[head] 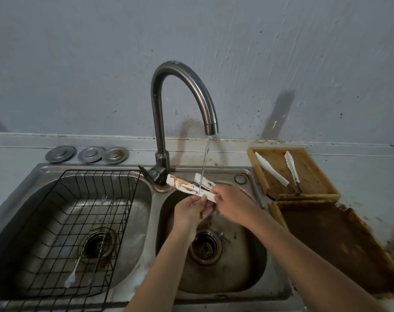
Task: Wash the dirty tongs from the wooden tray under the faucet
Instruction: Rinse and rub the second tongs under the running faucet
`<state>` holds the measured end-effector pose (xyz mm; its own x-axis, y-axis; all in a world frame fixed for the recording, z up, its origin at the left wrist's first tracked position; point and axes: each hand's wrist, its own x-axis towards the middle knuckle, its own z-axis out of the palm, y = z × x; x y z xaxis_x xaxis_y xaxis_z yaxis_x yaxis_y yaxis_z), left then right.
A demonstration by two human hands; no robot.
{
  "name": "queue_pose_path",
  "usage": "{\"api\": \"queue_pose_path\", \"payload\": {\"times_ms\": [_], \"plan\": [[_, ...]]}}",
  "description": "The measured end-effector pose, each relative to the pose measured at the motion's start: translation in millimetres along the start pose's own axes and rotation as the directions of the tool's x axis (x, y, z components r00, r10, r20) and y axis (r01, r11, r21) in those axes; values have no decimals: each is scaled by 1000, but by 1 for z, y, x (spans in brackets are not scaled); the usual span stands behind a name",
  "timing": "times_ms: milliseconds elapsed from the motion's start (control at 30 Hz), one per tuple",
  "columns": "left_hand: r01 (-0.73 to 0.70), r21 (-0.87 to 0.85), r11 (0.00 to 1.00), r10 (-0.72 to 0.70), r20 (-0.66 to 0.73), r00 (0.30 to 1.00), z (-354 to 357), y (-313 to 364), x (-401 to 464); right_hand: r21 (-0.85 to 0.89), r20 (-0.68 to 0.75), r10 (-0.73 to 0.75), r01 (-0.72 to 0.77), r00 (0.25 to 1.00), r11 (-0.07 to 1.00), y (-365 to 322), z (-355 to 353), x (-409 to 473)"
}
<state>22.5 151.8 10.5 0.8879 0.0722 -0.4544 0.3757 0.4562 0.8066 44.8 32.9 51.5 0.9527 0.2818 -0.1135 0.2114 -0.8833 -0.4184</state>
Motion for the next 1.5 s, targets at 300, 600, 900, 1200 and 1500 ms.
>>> {"api": "queue_pose_path", "payload": {"times_ms": [300,600,900,1200,1500], "plan": [[-174,188,967,188,-60,980,-5,2,-5,101,-175,26,-8,984,995,-7,6,7],[-172,218,961,193,-80,978,-7,11,-7,44,-82,-66,70,994,997,-4,3,5],[-92,214,973,107,-59,992,-10,11,-7,55,-127,-53,60,991,997,-8,8,6],[-84,205,975,98,-60,993,-11,14,-5,186,6,-56,54,998,981,-5,3,4],[-42,199,979,36,33,999,-11,8,-8,-62,-181,-83,73,980,995,3,-1,-6]]}}
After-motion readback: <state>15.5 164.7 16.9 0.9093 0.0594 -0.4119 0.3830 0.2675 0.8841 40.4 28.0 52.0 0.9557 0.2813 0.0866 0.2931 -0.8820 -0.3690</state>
